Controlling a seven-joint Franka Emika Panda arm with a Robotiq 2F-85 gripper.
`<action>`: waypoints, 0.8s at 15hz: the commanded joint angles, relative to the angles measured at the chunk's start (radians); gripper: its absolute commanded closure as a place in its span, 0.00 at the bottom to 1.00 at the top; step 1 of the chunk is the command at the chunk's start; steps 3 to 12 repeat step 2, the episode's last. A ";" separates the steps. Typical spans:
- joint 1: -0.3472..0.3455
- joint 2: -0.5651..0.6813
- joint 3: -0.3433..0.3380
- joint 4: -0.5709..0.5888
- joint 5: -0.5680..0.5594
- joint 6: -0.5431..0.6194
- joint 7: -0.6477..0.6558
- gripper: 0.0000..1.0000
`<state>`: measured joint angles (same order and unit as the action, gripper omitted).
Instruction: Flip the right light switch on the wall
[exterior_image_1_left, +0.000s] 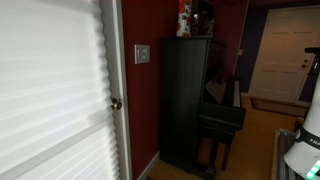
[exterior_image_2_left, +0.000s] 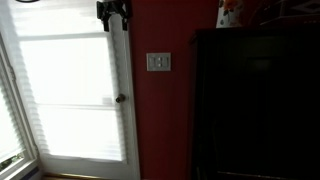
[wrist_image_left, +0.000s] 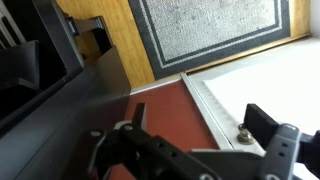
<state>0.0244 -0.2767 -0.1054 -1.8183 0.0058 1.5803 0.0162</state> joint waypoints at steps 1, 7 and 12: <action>-0.026 0.003 0.021 0.000 0.006 0.000 -0.007 0.00; -0.026 0.003 0.022 -0.004 0.006 0.005 -0.008 0.00; -0.026 0.003 0.022 -0.004 0.006 0.005 -0.008 0.00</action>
